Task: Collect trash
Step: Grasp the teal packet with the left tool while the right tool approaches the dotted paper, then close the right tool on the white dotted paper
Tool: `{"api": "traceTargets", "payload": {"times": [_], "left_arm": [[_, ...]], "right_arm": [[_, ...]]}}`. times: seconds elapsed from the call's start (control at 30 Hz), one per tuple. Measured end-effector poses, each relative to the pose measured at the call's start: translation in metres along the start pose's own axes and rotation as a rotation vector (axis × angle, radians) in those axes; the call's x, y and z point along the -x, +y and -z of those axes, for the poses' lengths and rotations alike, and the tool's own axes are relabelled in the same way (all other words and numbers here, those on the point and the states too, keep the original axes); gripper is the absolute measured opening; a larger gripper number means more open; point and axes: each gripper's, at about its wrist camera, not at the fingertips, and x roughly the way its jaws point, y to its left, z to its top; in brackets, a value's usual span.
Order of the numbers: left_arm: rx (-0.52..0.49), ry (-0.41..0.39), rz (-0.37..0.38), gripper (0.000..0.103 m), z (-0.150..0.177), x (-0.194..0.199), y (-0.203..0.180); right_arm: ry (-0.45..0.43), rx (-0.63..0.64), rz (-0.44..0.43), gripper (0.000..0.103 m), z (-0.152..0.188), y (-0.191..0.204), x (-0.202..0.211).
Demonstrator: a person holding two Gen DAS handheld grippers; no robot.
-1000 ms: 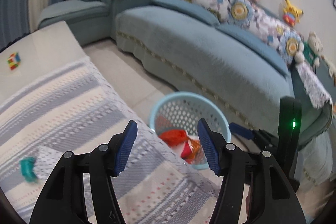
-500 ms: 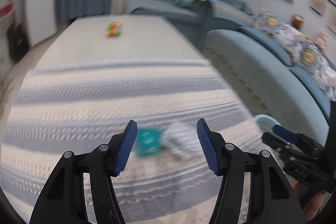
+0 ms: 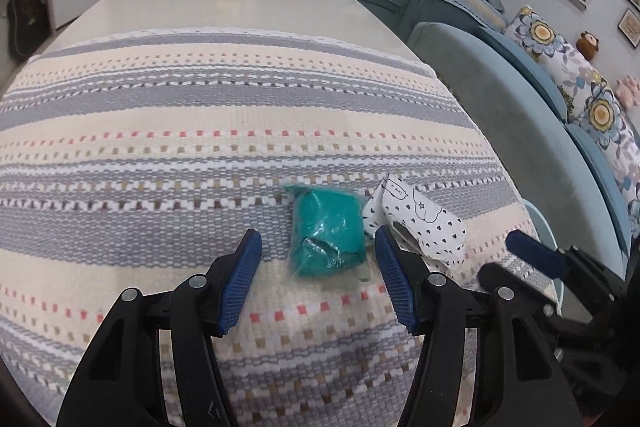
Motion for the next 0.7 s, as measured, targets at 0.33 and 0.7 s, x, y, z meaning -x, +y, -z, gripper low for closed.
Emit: {"api": "traceTargets", "payload": {"times": [0.33,0.7], "left_arm": [[0.061,-0.045,0.051,0.036,0.005,-0.008,0.019],[0.077,-0.143,0.012,0.036,0.015,0.012,0.025]], "right_arm": [[0.046,0.053,0.002,0.057,0.005,0.018,-0.017],[0.079,0.105,0.072,0.058,-0.005,0.033,-0.051]]}}
